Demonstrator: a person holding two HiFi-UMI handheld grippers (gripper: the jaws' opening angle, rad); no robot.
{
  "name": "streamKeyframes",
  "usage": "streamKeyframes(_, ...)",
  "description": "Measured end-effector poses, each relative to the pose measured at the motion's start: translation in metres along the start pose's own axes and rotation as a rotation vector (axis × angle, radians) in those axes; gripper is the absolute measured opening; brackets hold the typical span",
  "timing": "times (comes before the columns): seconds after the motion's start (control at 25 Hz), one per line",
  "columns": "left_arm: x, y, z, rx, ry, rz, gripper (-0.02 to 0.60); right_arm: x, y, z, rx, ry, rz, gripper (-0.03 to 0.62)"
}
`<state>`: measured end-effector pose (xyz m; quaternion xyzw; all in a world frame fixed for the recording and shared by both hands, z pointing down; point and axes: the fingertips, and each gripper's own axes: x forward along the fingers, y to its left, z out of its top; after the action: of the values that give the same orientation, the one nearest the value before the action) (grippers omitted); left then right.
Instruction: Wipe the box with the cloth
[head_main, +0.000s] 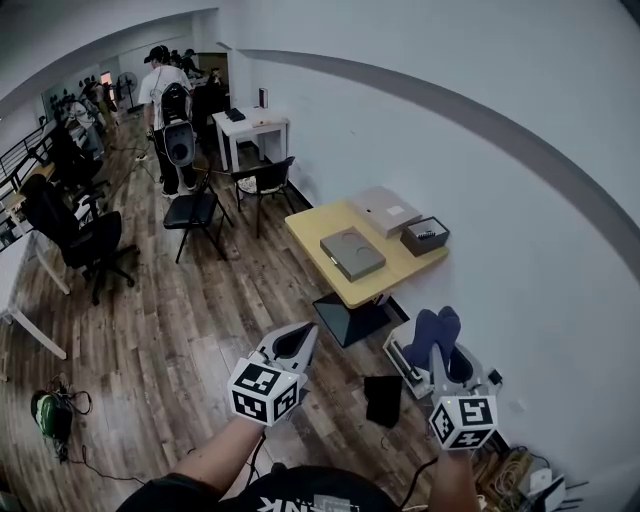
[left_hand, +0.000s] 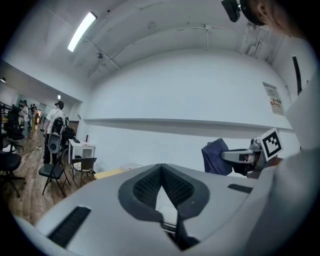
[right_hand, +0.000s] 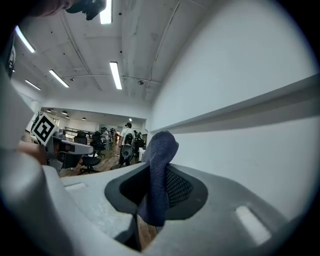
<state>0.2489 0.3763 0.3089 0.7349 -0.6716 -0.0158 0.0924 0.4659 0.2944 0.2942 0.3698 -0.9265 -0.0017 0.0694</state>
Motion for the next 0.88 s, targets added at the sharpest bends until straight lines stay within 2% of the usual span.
streamKeyframes(0.44, -0.012, 0.017, -0.005, 0.007, 0.002, -0.002, 0.002, 0.007, 0.016, -0.005, 0.037, -0.001, -0.008, 0.081)
streamKeyframes(0.88, -0.026, 0.07, -0.007, 0.008, -0.006, -0.05, 0.002, 0.034, 0.051, -0.009, 0.08, -0.016, -0.055, 0.081)
